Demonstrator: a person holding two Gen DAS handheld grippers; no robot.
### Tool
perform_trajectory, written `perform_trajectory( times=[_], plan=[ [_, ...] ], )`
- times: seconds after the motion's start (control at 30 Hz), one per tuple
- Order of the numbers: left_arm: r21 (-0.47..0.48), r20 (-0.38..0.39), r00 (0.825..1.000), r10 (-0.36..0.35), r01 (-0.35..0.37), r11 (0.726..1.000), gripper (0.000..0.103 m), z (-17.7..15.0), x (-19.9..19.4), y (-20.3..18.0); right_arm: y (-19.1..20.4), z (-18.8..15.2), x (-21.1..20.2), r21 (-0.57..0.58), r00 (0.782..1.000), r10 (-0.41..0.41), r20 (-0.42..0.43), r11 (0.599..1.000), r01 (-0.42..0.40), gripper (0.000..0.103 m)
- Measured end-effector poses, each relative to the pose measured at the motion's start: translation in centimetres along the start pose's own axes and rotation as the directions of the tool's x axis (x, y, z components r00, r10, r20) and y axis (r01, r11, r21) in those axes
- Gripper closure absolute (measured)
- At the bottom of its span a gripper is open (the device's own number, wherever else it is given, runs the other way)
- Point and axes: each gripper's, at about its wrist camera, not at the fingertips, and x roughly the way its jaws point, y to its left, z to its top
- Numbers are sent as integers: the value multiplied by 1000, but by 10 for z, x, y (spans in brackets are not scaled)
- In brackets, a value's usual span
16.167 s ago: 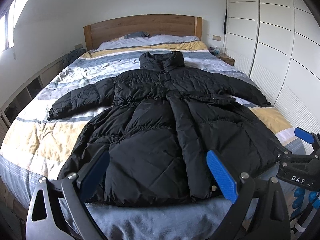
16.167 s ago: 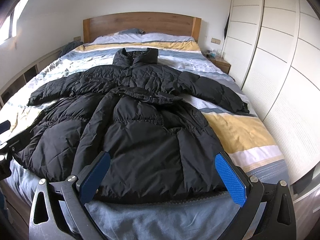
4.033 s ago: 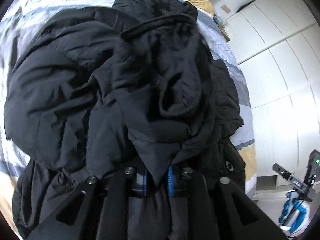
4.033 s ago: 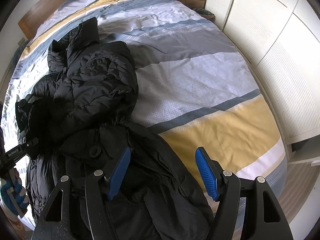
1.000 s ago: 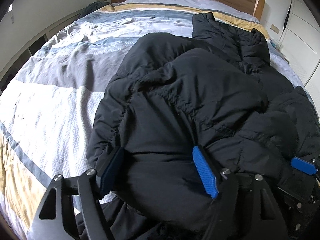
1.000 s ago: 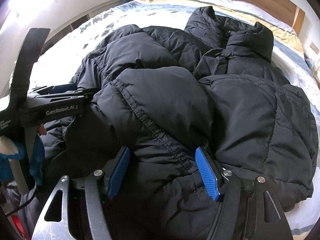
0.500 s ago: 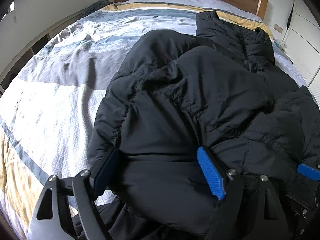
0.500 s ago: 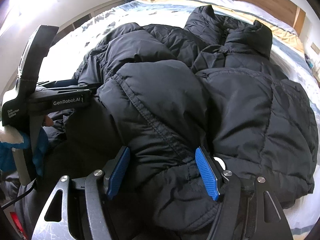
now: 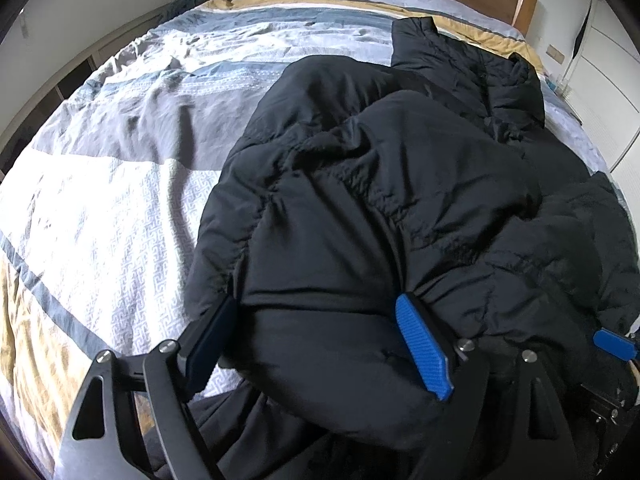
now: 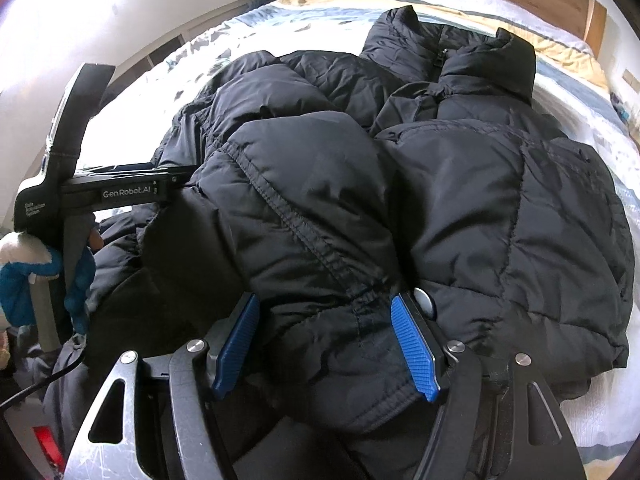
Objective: Fold large clothes
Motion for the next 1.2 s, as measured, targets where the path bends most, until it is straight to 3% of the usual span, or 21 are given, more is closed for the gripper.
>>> perform_trajectory(
  times=[0.27,0.53,0.77,1.0,1.2],
  plan=[
    [-66,-63,997,42,-47,997,22,-2,-33,5,-27,-12,-23,46,1000,2,3,999,-2,35],
    [-59,-111,986,124,-131,990,22,-17,-97,-10,-75,-41,-64,134,999,-14,33,991,9,35],
    [-34,-137,977,165,-172,985,22,-31,-139,-11,-92,-55,-83,198,998,-30,64,980,17,35],
    [16,-193,974,122,-121,993,22,-38,-106,-12,-101,-79,-93,260,991,-131,11,958,124,35],
    [50,-195,980,39,-30,998,22,-23,-85,-11,-117,-104,-108,320,962,-262,-75,907,273,31]
  ],
)
